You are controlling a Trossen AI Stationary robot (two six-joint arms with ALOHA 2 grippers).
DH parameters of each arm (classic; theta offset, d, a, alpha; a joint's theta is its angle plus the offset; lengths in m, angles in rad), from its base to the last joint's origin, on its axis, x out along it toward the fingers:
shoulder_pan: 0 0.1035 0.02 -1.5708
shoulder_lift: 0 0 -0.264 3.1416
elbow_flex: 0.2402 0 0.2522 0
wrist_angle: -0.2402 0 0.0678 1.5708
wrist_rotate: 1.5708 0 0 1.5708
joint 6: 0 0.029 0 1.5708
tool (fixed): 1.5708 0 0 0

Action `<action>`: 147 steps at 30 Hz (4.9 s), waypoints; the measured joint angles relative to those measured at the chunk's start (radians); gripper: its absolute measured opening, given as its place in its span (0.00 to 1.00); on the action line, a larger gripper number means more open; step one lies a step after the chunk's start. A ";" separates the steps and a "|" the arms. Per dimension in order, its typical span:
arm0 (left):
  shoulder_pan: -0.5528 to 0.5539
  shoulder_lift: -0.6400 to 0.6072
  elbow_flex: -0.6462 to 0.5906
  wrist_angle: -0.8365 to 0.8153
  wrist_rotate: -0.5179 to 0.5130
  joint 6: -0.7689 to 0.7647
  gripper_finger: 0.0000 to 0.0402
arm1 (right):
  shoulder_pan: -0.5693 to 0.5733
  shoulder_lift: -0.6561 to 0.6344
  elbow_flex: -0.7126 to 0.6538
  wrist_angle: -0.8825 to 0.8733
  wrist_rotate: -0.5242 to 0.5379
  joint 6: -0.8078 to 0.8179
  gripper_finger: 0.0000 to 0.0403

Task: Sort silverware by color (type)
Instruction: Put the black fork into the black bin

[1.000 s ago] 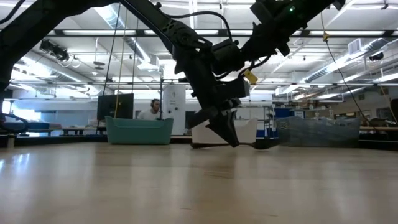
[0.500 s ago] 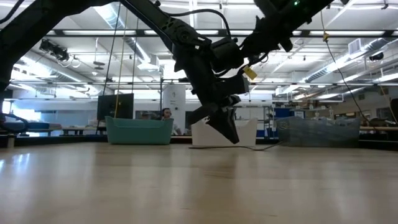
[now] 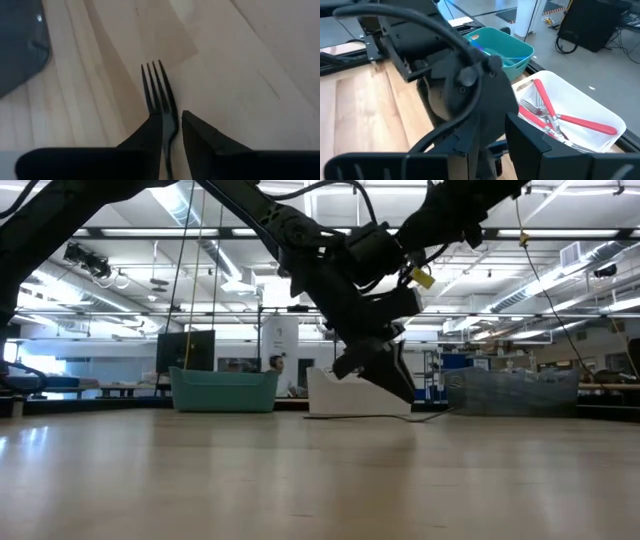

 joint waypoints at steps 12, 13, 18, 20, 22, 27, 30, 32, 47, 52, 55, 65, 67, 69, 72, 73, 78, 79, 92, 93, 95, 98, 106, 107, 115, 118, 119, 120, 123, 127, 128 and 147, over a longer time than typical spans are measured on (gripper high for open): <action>-0.078 0.009 -0.001 0.144 -0.196 -0.099 0.21 | 0.003 -0.002 0.001 -0.002 0.001 -0.002 0.26; -0.081 0.009 -0.001 0.150 -0.197 -0.117 0.21 | 0.003 -0.002 0.001 -0.002 0.002 -0.002 0.26; -0.092 0.026 -0.001 0.200 -0.197 -0.156 0.21 | 0.003 -0.003 0.001 -0.004 0.001 -0.001 0.26; -0.093 0.044 0.000 0.225 -0.198 -0.157 0.21 | 0.003 -0.002 0.000 -0.005 0.001 0.000 0.26; -0.093 0.063 0.003 0.231 -0.204 -0.152 0.21 | 0.002 0.000 -0.001 -0.005 0.001 0.000 0.26; -0.095 0.076 0.001 0.237 -0.259 -0.146 0.21 | 0.005 0.000 -0.001 -0.006 0.001 0.000 0.26; -0.096 0.075 0.002 0.244 -0.261 -0.149 0.21 | 0.006 0.000 -0.001 -0.006 0.001 0.000 0.25; -0.099 0.075 0.002 0.247 -0.261 -0.149 0.21 | 0.005 0.000 -0.001 -0.006 0.002 0.001 0.25; -0.106 0.135 -0.005 0.291 -0.299 -0.175 0.21 | 0.006 -0.001 -0.001 -0.001 0.001 0.001 0.26; -0.105 0.161 -0.001 0.367 -0.411 -0.171 0.21 | 0.006 -0.002 0.000 0.002 0.001 0.000 0.25; -0.100 0.162 -0.002 0.382 -0.426 -0.167 0.21 | 0.006 -0.002 0.000 0.002 0.001 0.001 0.25; -0.100 0.164 -0.003 0.389 -0.402 -0.087 0.21 | 0.006 -0.002 0.000 0.002 0.001 -0.001 0.25; -0.097 0.151 -0.003 0.356 -0.402 0.002 0.21 | 0.006 -0.002 0.000 0.002 0.001 -0.001 0.25; -0.088 0.127 -0.006 0.302 -0.402 0.044 0.21 | 0.006 -0.002 0.000 0.001 -0.004 0.000 0.25; -0.057 0.079 -0.011 0.181 -0.370 0.056 0.21 | 0.008 -0.002 0.000 -0.003 -0.008 0.000 0.25; -0.042 0.055 -0.012 0.134 -0.330 0.048 0.21 | 0.008 -0.002 0.000 -0.004 -0.010 0.000 0.25; 0.059 -0.040 -0.007 -0.052 -0.010 -0.031 0.21 | 0.008 -0.003 0.000 -0.006 -0.014 -0.002 0.25; 0.078 -0.044 -0.008 -0.066 0.031 -0.053 0.21 | 0.008 -0.002 0.000 -0.010 -0.014 -0.002 0.25; 0.250 -0.073 0.112 -0.521 0.381 -0.046 0.21 | 0.008 0.001 0.001 -0.039 -0.061 0.029 0.26; 0.254 -0.073 0.108 -0.523 0.432 -0.063 0.21 | 0.008 0.002 0.001 -0.051 -0.072 0.054 0.26; 0.252 -0.073 0.093 -0.515 0.451 -0.098 0.21 | 0.009 0.002 0.000 -0.097 -0.083 0.104 0.26; 0.240 -0.073 0.053 -0.509 0.404 -0.102 0.21 | 0.009 0.016 0.000 -0.197 -0.082 0.203 0.26; 0.168 -0.071 -0.026 -0.464 0.337 -0.092 0.21 | -0.028 0.158 0.000 -0.305 -0.055 0.400 0.26; 0.160 -0.071 -0.026 -0.452 0.319 -0.094 0.21 | -0.037 0.180 0.000 -0.297 -0.055 0.417 0.26; 0.150 -0.073 -0.023 -0.422 0.269 -0.099 0.21 | -0.095 0.283 0.000 -0.272 -0.256 0.518 0.26; 0.149 -0.073 -0.023 -0.432 0.225 -0.102 0.21 | -0.095 0.280 0.000 -0.286 -0.241 0.545 0.25; 0.149 -0.073 -0.023 -0.444 0.207 -0.102 0.21 | -0.095 0.277 0.000 -0.296 -0.240 0.557 0.26; 0.150 -0.073 -0.023 -0.458 0.196 -0.101 0.21 | -0.095 0.273 0.000 -0.307 -0.240 0.569 0.25; 0.151 -0.073 -0.023 -0.500 0.190 -0.086 0.21 | -0.095 0.273 -0.001 -0.348 -0.254 0.620 0.25; 0.151 -0.073 -0.023 -0.507 0.190 -0.065 0.21 | -0.104 0.274 -0.069 -0.306 -0.303 0.712 0.26; 0.151 -0.073 -0.023 -0.503 0.190 -0.064 0.21 | -0.109 0.274 -0.095 -0.281 -0.319 0.737 0.25; 0.151 -0.073 -0.023 -0.491 0.190 -0.036 0.21 | -0.330 0.272 -0.382 0.232 -0.365 0.802 0.25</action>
